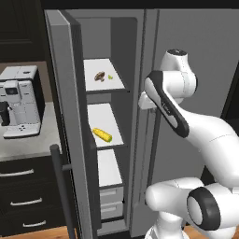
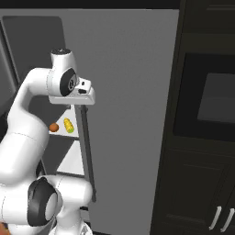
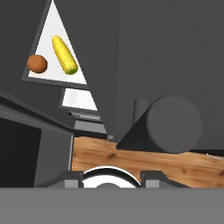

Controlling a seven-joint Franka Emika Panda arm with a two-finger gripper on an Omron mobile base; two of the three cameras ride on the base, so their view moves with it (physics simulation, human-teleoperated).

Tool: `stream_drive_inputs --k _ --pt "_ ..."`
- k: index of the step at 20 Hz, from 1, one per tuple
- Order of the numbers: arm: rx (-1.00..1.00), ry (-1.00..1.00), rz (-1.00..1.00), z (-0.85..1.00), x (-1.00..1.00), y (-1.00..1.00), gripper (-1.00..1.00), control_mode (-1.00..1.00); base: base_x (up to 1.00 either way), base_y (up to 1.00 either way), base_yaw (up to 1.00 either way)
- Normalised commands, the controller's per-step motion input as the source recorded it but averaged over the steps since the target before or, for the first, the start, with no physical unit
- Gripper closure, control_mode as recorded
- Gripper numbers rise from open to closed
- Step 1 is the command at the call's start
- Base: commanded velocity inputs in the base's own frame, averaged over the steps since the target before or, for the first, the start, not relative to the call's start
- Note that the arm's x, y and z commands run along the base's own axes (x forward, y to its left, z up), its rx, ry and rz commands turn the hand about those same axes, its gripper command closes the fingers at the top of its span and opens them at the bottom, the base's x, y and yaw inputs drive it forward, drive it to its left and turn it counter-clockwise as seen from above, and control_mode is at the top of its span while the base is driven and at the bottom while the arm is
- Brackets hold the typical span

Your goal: Take the lemon wedge and mushroom from the highest rack and move them to the second highest rack where the corn and tangerine are located, to maximize freezer space. Close the freezer door after rearranging.

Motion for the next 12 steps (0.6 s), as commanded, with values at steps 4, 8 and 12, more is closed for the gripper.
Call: stream_drive_inputs --k 4,8,12 --pt "0.0 -0.04 0.0 0.0 -0.26 0.0 -1.0 -1.0 0.0 0.0 0.0" --pt "0.0 0.0 0.0 0.0 -0.39 -0.04 -1.0 -1.0 0.0 0.0 0.0" --pt "0.01 0.0 -0.01 0.0 -0.49 -0.06 -1.0 -1.0 0.0 0.0 0.0"
